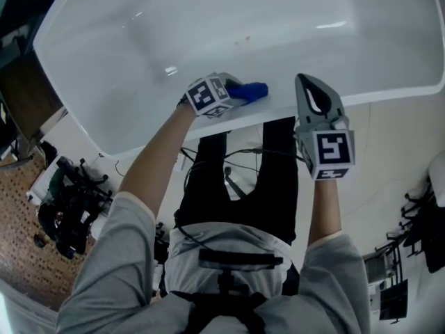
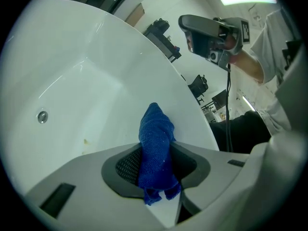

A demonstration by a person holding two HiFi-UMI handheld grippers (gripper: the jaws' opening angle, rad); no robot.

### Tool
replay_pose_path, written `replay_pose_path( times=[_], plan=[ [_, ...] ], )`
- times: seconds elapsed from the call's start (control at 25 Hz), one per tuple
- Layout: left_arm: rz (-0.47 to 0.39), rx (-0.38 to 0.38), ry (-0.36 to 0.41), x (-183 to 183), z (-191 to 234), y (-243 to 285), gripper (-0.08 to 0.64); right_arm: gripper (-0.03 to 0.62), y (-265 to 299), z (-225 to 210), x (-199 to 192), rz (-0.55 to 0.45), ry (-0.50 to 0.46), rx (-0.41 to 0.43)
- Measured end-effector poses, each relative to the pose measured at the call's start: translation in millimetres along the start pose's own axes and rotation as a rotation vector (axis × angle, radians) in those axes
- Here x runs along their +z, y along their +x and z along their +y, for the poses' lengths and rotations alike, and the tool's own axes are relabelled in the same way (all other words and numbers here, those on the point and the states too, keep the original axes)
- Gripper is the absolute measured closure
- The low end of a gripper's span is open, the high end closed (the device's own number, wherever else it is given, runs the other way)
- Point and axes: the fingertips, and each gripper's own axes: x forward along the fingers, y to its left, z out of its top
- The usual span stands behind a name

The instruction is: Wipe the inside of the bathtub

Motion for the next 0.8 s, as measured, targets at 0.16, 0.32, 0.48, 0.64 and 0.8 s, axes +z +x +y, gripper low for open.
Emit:
replay_pose_path(
  times=[0.16, 0.32, 0.48, 0.64, 0.8],
  plan=[
    [-0.037, -0.027, -0.001, 30.1, -3.8, 13.4, 0.414, 0.586, -2.0, -14.2, 0.1, 0.000, 0.034, -0.021],
    [-0.054, -0.057, 0.018, 56.5, -6.6, 23.6, 0.414, 0.586, 0.3, -19.5, 3.6, 0.014, 0.049, -0.036],
    [-0.068, -0.068, 0.020, 59.0, -7.3, 27.1, 0.416, 0.586, 9.0, -20.2, 7.1, -0.012, 0.032, -0.017],
    [-0.085, -0.028, 0.028, 41.6, -3.1, 19.3, 0.420, 0.586, 15.8, -18.0, 12.5, 0.015, 0.036, -0.025],
    [-0.020, 0.019, 0.011, -5.3, 9.8, 7.9, 0.420, 0.586, 24.1, -15.4, 21.2, -0.017, 0.017, 0.001]
  ],
)
